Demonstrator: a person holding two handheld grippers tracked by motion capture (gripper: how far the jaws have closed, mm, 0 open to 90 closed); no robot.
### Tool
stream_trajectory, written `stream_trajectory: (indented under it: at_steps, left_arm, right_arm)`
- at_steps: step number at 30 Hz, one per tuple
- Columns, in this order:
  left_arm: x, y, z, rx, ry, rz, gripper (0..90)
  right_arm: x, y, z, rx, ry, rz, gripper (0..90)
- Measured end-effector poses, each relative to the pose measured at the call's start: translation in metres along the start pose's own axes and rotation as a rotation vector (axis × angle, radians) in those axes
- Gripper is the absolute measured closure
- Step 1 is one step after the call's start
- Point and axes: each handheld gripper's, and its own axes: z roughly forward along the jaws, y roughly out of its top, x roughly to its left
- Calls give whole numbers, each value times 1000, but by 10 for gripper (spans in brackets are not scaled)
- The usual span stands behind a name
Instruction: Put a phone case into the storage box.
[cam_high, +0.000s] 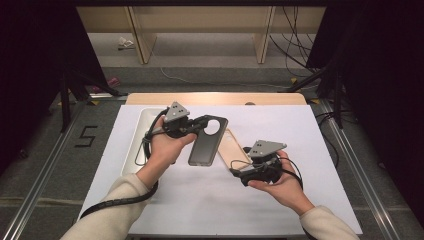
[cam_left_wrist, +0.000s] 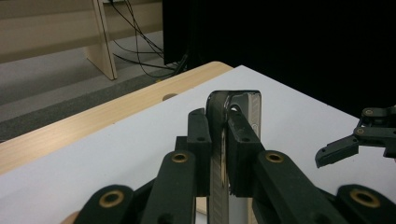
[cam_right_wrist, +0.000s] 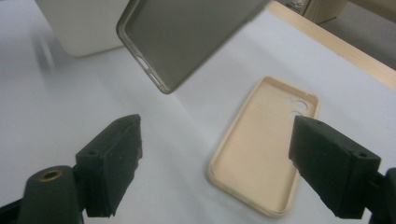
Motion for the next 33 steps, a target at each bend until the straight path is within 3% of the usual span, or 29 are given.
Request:
stream_trajectory:
  at_steps: [7, 14, 33]
  left_arm:
    - [10, 3, -11, -31, 12, 6, 813]
    - [17, 4, -18, -47, 26, 4, 813]
    - [35, 9, -34, -78, 49, 2, 813]
  right_arm:
    - [-10, -5, -7, -53, 0, 85, 174]
    - [-17, -8, -13, -90, -8, 130, 174]
    - [-29, -21, -29, -88, -52, 144, 168]
